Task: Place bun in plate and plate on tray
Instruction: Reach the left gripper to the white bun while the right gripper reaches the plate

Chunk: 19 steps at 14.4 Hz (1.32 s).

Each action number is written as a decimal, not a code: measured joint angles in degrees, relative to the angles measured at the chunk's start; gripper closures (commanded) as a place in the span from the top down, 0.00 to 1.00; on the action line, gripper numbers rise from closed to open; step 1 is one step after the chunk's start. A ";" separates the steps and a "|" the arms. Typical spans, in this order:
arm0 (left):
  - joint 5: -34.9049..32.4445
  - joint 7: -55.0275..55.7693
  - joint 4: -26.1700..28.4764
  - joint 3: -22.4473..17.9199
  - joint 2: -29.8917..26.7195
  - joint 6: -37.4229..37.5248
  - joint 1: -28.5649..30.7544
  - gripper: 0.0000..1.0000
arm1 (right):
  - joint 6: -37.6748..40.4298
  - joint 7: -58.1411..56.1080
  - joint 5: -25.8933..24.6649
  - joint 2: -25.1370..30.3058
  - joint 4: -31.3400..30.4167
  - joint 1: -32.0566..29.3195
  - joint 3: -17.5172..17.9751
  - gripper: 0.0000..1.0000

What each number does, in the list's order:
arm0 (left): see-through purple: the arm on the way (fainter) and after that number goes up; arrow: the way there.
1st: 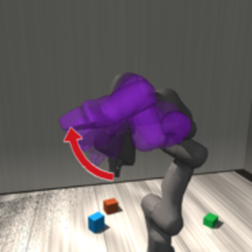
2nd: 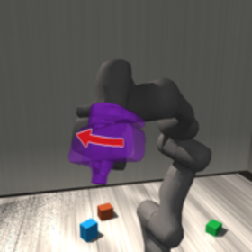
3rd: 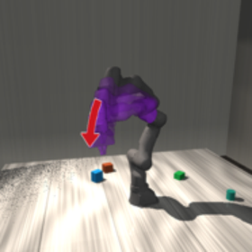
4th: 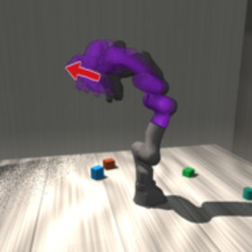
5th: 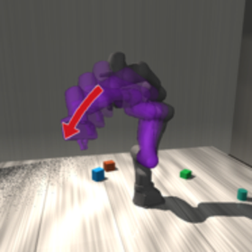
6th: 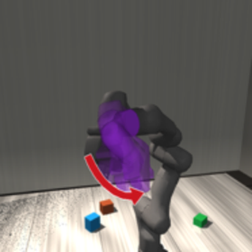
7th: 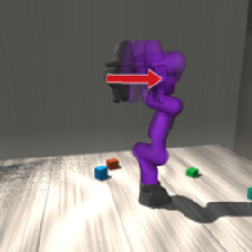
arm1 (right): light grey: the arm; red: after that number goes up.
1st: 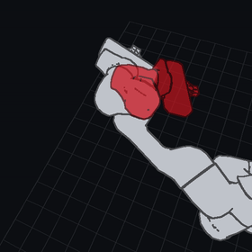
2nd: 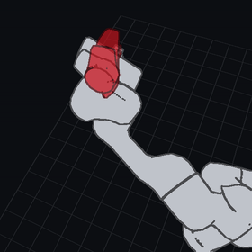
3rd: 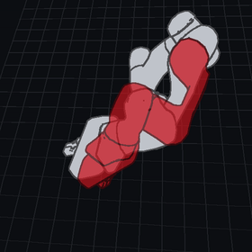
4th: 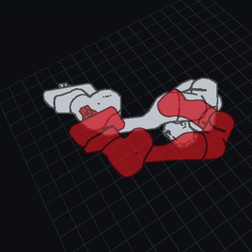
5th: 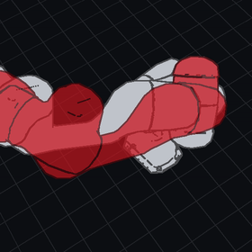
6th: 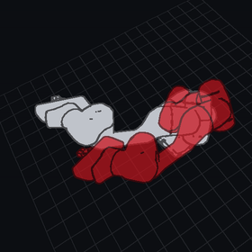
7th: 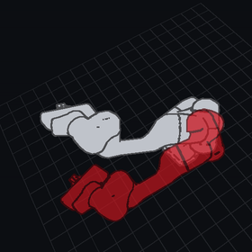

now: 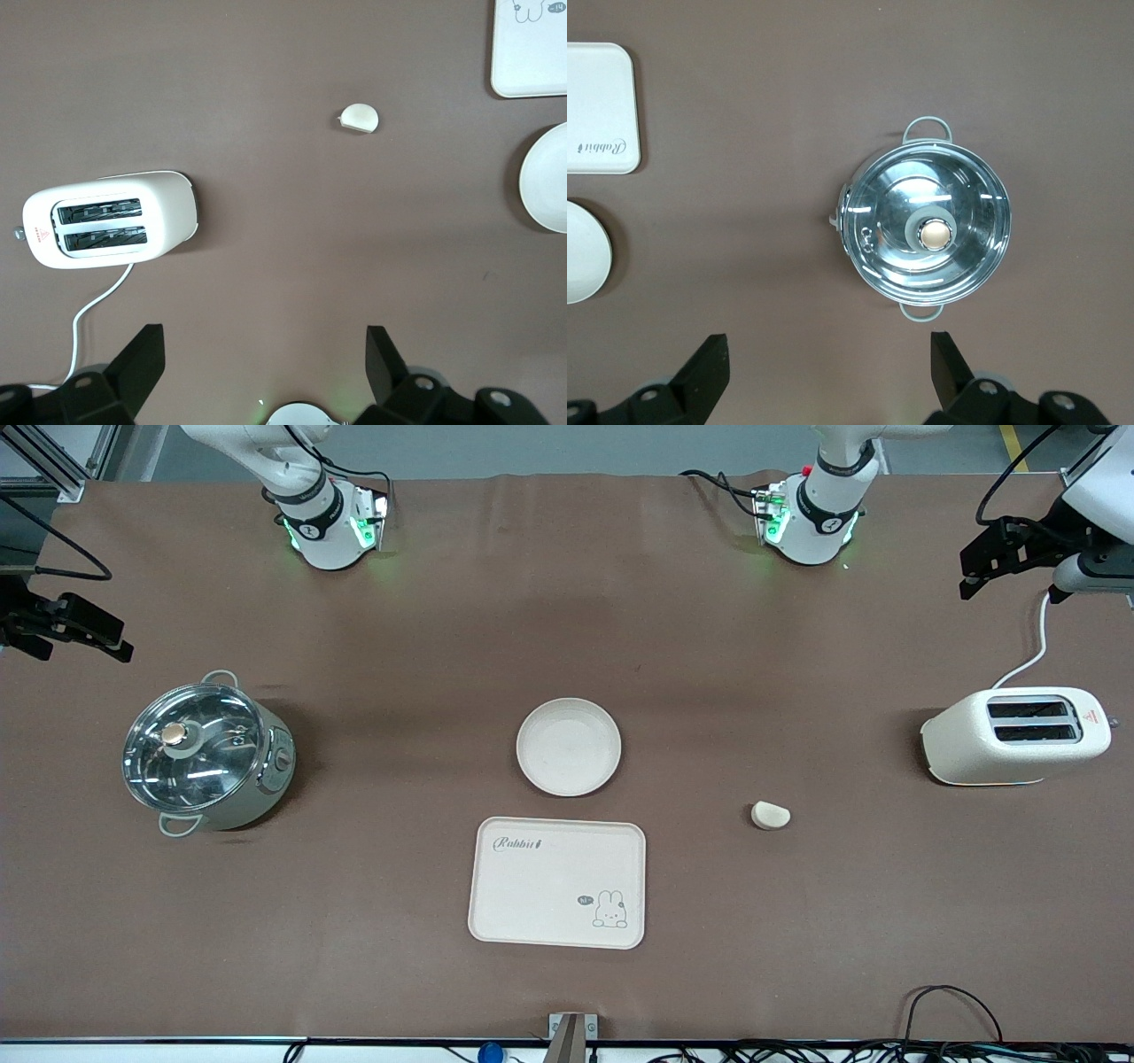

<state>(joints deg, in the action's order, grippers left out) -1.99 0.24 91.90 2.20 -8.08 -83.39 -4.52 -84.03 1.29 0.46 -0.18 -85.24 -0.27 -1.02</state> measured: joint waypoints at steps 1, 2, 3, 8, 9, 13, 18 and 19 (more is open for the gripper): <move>0.00 0.00 0.00 0.00 0.01 0.01 0.00 1.00 | 0.27 0.00 0.00 0.19 0.04 0.00 -0.02 1.00; 0.00 0.00 0.00 0.00 0.07 0.06 0.01 1.00 | 0.45 0.00 0.00 0.38 0.07 -0.03 -0.13 1.00; 0.00 0.00 0.01 -0.01 0.31 0.10 0.03 1.00 | 0.47 -0.01 0.00 0.49 0.08 -0.13 -0.35 1.00; 0.00 4.18 -0.93 0.20 6.62 -2.08 -0.23 1.00 | -1.90 -0.16 2.47 -0.37 -0.98 -0.19 -0.60 1.00; 0.02 7.03 -1.04 0.65 8.82 -4.57 -0.55 1.00 | -3.92 -0.15 4.51 -1.06 -2.09 0.12 -0.44 1.00; 0.16 20.16 -0.96 3.88 19.35 -13.07 -1.67 1.00 | -13.00 0.00 12.43 -7.92 -4.85 4.50 0.01 1.00; 0.40 38.02 1.13 6.14 32.07 -28.30 -1.93 1.00 | -34.47 6.86 16.33 -20.92 -5.28 13.94 0.24 1.00; 0.41 40.80 1.72 6.13 34.08 -31.13 -1.93 1.00 | -38.51 7.47 18.88 -23.53 -5.26 15.27 0.25 1.00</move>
<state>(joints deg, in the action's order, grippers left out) -1.57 41.04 93.62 8.33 26.00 -114.52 -6.44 -122.54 8.76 19.35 -23.71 -90.50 15.00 -0.77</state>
